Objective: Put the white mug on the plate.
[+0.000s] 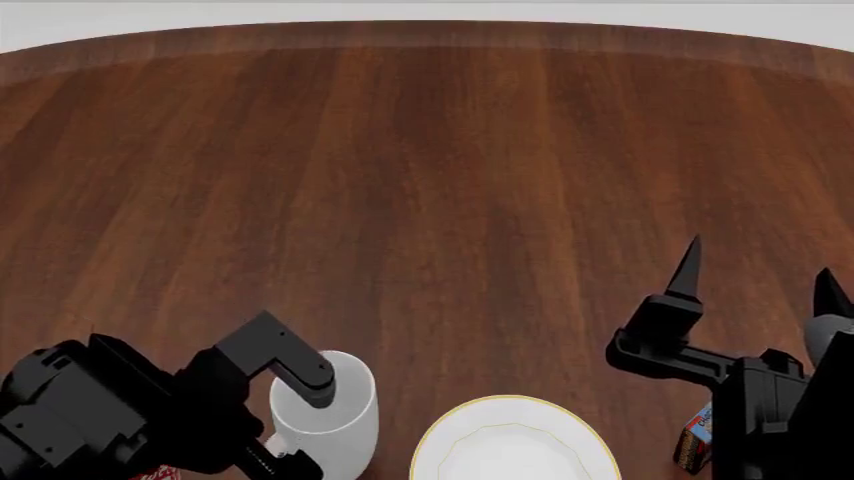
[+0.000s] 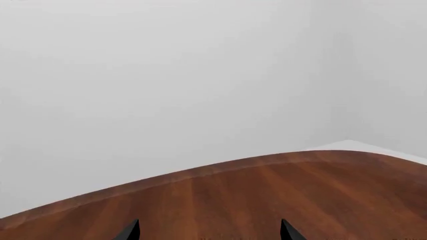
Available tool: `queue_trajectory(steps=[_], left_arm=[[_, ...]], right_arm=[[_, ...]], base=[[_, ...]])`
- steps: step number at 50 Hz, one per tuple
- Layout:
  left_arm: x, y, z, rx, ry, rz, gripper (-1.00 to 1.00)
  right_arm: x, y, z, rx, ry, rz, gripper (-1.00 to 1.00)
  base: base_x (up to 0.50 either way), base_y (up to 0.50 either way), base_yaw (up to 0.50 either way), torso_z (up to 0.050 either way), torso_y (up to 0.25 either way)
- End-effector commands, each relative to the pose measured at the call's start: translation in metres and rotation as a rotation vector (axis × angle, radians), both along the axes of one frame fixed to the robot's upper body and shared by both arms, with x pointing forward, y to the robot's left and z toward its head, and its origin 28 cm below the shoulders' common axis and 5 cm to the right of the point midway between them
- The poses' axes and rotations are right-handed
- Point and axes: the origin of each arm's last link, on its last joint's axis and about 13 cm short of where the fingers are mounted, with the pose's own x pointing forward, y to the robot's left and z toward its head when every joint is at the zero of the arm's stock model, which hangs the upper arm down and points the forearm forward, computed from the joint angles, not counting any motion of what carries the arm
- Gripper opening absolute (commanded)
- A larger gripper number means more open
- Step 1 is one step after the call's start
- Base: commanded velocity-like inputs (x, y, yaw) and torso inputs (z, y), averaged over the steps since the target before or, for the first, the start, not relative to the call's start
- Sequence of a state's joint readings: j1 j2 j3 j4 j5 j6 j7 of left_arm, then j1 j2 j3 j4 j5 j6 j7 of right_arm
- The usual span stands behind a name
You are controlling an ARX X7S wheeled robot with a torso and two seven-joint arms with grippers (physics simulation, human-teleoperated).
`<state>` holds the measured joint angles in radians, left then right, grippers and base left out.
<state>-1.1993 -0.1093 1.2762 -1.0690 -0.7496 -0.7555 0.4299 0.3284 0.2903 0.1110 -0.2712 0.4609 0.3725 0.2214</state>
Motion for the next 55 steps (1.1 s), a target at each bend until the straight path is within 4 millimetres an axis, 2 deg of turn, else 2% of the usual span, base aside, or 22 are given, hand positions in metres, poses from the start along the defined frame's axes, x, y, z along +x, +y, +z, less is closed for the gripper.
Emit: queue_trajectory(steps=[1,10,11,37,38,40,55], left_arm=[[-0.004,0.001,-0.003,-0.001,0.008,0.004,1.0],[-0.006,0.002,-0.003,0.004,0.003,0.018,1.0],[-0.006,0.002,-0.003,0.006,-0.001,0.012,-1.0],[-0.007,0.002,0.001,0.014,-0.011,0.022,-1.0],[-0.007,-0.001,0.019,0.022,-0.062,0.01,-1.0],[-0.009,-0.004,0.03,0.03,-0.092,-0.011,-1.0],[-0.017,-0.014,0.061,0.015,-0.18,-0.066,-1.0]], right_arm=[[0.0,0.001,0.0,0.002,-0.001,0.007,1.0],[0.0,0.002,-0.001,0.001,0.001,0.011,1.0],[0.0,0.002,-0.001,0.001,0.002,0.011,1.0],[0.001,0.003,-0.002,0.0,0.005,0.018,1.0],[-0.004,0.002,0.0,-0.001,0.0,0.013,1.0],[-0.005,0.001,0.001,-0.001,-0.001,0.01,1.0],[-0.009,0.0,0.002,-0.002,-0.003,0.009,1.0]], base=[[0.0,0.0,0.0,0.0,0.0],[0.0,0.0,0.0,0.0,0.0],[0.0,0.0,0.0,0.0,0.0],[0.0,0.0,0.0,0.0,0.0],[0.0,0.0,0.0,0.0,0.0],[0.0,0.0,0.0,0.0,0.008],[0.0,0.0,0.0,0.0,0.0]])
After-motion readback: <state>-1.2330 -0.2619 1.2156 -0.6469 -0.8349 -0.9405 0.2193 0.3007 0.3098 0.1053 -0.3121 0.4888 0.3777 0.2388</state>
